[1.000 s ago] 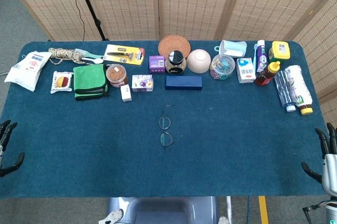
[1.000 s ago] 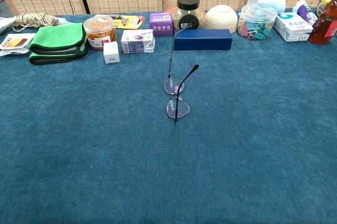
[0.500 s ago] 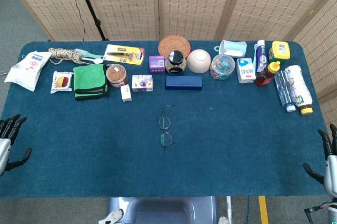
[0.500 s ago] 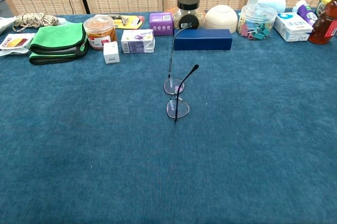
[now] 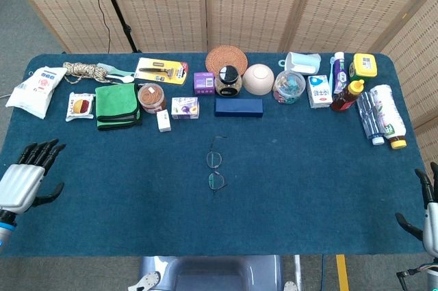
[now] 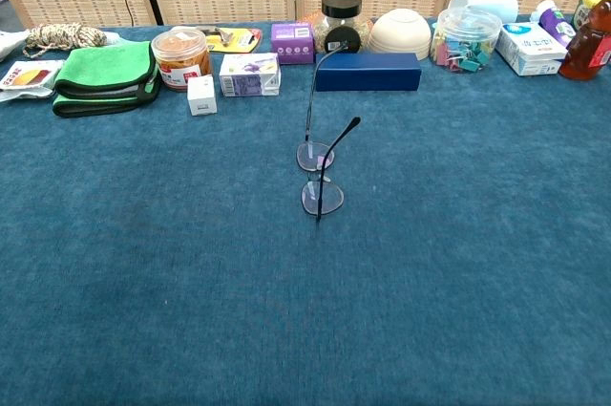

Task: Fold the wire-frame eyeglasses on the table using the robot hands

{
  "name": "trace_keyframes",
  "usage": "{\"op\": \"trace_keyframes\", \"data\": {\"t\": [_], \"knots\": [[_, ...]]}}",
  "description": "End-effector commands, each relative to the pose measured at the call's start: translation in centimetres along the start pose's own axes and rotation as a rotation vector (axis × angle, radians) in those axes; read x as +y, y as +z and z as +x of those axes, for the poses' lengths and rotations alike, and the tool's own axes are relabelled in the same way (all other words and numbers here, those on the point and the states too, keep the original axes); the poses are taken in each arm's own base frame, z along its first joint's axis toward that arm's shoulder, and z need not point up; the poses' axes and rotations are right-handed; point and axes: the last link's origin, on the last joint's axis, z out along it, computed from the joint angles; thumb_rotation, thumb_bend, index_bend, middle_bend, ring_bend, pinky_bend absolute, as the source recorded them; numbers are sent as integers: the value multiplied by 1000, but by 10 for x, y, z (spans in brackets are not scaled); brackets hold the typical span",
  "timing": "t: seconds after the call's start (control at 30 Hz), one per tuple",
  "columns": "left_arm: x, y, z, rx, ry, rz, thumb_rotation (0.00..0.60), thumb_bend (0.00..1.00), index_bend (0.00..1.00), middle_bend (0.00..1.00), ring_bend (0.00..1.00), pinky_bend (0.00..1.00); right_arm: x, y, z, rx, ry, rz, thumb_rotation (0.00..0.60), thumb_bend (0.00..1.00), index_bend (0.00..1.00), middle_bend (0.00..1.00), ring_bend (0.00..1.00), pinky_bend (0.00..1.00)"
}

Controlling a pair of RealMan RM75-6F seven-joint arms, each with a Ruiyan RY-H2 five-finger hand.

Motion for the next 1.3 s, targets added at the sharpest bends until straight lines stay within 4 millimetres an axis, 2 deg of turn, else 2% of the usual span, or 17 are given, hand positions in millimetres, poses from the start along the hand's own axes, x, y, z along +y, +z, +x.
{"op": "trace_keyframes", "data": {"t": [0.03, 0.3, 0.6, 0.77, 1.07, 1.17, 1.3], "knots": [[11, 24, -2, -25, 53, -59, 514, 376, 55, 38, 38, 13, -1, -1, 0, -2, -1, -1, 600, 2, 133, 32, 0, 0], [33, 55, -4, -59, 108, -137, 514, 376, 54, 38, 38, 13, -2, -2, -1, -3, 1, -1, 600, 2, 132, 32, 0, 0], [58, 81, -4, -57, 140, -196, 513, 376, 55, 38, 37, 12, -2, -2, -1, 1, 7, -1, 600, 2, 131, 31, 0, 0], [83, 102, -5, -69, 172, -254, 510, 376, 55, 38, 36, 10, 0, -4, 0, 8, 13, -1, 600, 2, 131, 31, 0, 0], [117, 128, -7, -101, 222, -324, 503, 437, 35, 32, 27, 8, 2, -7, 1, 13, 22, -9, 600, 2, 126, 31, 0, 0], [137, 139, -8, -106, 245, -356, 503, 439, 25, 23, 19, 8, 3, -7, 2, 16, 25, -8, 600, 2, 126, 31, 0, 0], [153, 149, -12, -114, 245, -365, 503, 439, 20, 20, 18, 8, 3, -7, 1, 15, 29, -7, 600, 2, 126, 31, 0, 0]]}}
